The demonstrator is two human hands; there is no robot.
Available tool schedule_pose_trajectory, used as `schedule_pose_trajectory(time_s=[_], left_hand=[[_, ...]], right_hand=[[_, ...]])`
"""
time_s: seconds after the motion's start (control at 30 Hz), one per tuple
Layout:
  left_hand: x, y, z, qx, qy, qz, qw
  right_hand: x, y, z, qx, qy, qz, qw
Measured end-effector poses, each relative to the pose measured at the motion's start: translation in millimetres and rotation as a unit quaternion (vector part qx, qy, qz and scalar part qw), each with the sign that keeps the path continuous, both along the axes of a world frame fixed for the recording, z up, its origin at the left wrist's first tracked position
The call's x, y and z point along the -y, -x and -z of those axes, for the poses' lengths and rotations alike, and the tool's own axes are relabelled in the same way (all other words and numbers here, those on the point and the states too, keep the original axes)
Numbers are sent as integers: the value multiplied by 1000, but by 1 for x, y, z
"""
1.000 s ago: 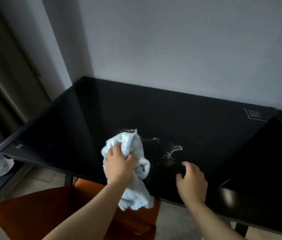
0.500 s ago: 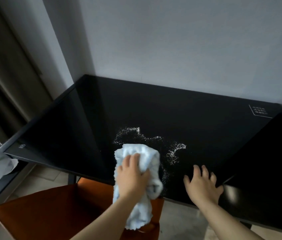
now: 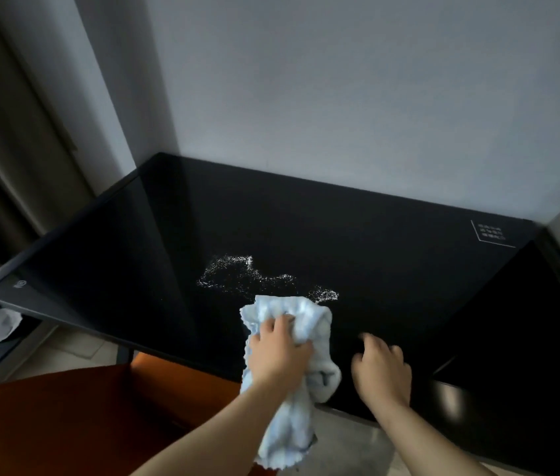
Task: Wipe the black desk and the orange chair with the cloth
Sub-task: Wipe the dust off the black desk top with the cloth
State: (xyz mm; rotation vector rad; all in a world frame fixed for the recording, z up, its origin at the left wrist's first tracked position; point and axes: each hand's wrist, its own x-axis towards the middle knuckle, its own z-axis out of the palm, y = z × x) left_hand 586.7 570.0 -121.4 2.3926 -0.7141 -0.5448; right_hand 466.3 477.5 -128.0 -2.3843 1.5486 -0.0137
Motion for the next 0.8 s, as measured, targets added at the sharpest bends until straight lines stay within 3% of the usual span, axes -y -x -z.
schedule_pose_trajectory(time_s=[0.07,0.13,0.23,0.5,0.7,0.8], left_hand=[[-8,-18,-7,0,52,-35,998],[-17,-35,-9,41,-2,-114,993],[-23,-27,-7,36,-92,-186,978],[20,43,-2,36,-40,-66,996],[-8,16,-16,108,-1,-193,975],[-25,-19,-27,100,3,-256,962]], right_hand=[[16,6,-7,23,-15,-28,999],[29,10,-13,37,-33,-37,998],[34,18,-15,71,-61,-39,995],[43,35,-22,135,-126,-100,978],[47,30,-21,193,-191,-134,953],[49,23,-20,201,-212,-151,944]])
